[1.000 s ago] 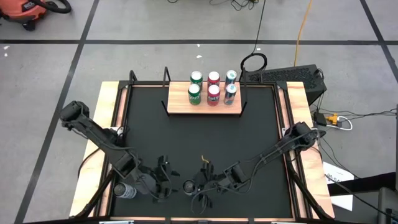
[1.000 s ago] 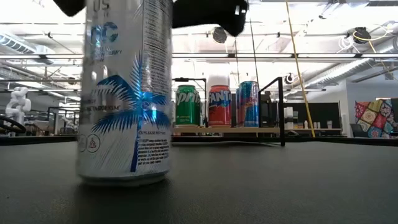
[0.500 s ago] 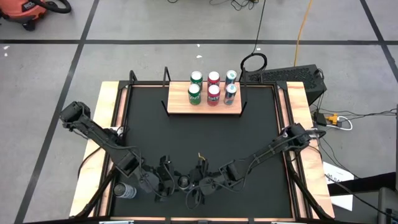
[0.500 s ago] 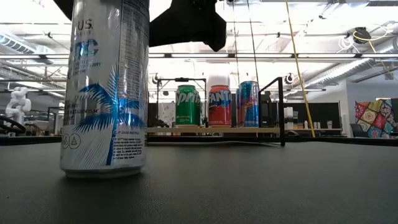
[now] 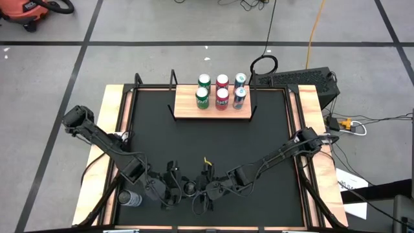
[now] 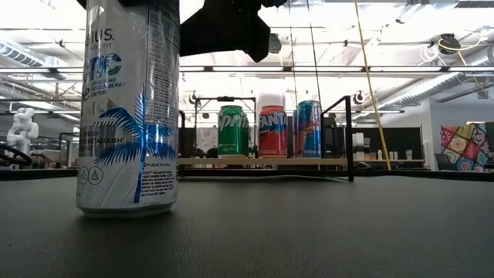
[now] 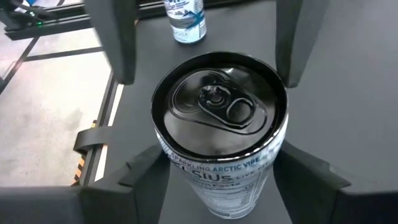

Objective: Place canned beverage on shelf
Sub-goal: Put the right white soda can on the shelf

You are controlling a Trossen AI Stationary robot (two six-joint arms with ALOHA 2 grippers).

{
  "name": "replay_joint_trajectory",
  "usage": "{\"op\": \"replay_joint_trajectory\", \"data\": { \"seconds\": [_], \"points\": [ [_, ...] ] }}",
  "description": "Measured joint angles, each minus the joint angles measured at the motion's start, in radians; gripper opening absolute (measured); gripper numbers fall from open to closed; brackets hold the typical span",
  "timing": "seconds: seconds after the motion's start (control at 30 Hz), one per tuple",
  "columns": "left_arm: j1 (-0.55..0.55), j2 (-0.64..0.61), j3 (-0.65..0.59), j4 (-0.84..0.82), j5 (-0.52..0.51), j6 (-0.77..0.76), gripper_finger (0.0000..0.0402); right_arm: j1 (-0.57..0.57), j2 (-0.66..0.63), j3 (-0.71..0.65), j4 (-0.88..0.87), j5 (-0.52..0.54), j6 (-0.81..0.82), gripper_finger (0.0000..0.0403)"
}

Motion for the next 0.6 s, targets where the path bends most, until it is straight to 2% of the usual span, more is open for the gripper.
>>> {"op": "replay_joint_trajectory", "data": {
  "seconds": [0.23, 0.4, 0.6],
  "points": [
    [0.033, 0.007, 0.000, -0.001, -0.008, 0.100, 0.0375, -0.009, 0.000, -0.001, 0.021, -0.001, -0.010, 0.0248],
    [0.057, 0.041, 0.000, -0.011, 0.033, 0.106, 0.0369, -0.014, 0.000, -0.002, 0.043, -0.025, -0.017, 0.0255],
    [0.060, 0.067, 0.000, -0.009, 0.076, 0.102, 0.0341, -0.018, 0.000, -0.002, 0.024, -0.024, 0.052, 0.0281]
  ]
}}
